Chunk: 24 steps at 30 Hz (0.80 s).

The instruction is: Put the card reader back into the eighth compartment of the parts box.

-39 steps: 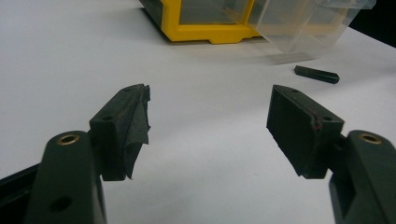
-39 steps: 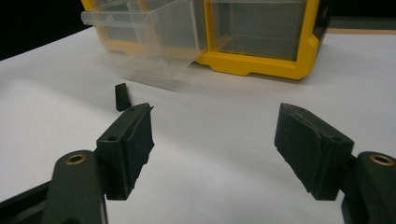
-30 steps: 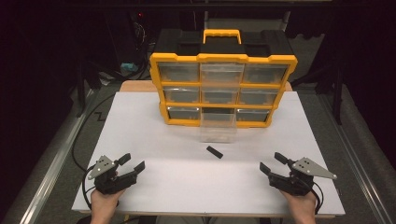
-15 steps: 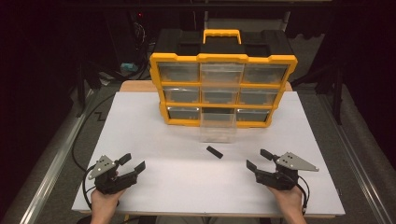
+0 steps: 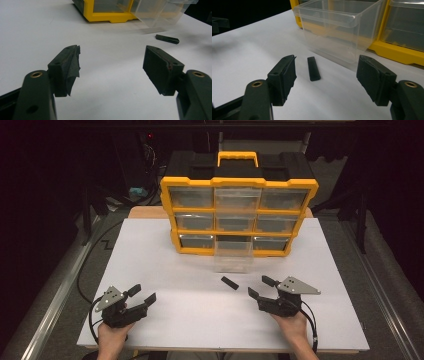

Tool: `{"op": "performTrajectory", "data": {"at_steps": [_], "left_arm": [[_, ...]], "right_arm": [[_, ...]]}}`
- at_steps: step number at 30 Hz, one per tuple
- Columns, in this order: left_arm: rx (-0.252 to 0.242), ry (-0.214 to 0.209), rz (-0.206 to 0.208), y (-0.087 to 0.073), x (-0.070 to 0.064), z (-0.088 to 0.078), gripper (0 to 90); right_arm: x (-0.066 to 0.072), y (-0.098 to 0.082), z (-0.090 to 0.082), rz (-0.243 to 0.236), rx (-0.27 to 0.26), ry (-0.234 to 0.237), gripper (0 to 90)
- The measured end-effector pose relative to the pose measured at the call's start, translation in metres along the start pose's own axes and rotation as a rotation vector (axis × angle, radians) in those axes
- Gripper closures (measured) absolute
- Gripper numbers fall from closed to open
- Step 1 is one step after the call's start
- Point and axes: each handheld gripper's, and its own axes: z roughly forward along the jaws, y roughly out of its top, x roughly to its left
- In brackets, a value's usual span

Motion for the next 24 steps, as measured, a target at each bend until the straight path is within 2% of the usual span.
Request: {"op": "performTrajectory", "data": {"at_steps": [11,24], "left_arm": [[0.002,-0.003,0.002,0.000,0.000,0.001,30.3],[0.004,-0.004,0.003,0.001,0.000,0.001,30.3]], "right_arm": [[0.007,0.004,0.018,0.003,0.017,0.035,32.9],[0.009,0.011,0.030,0.016,0.111,0.048,39.1]]}}
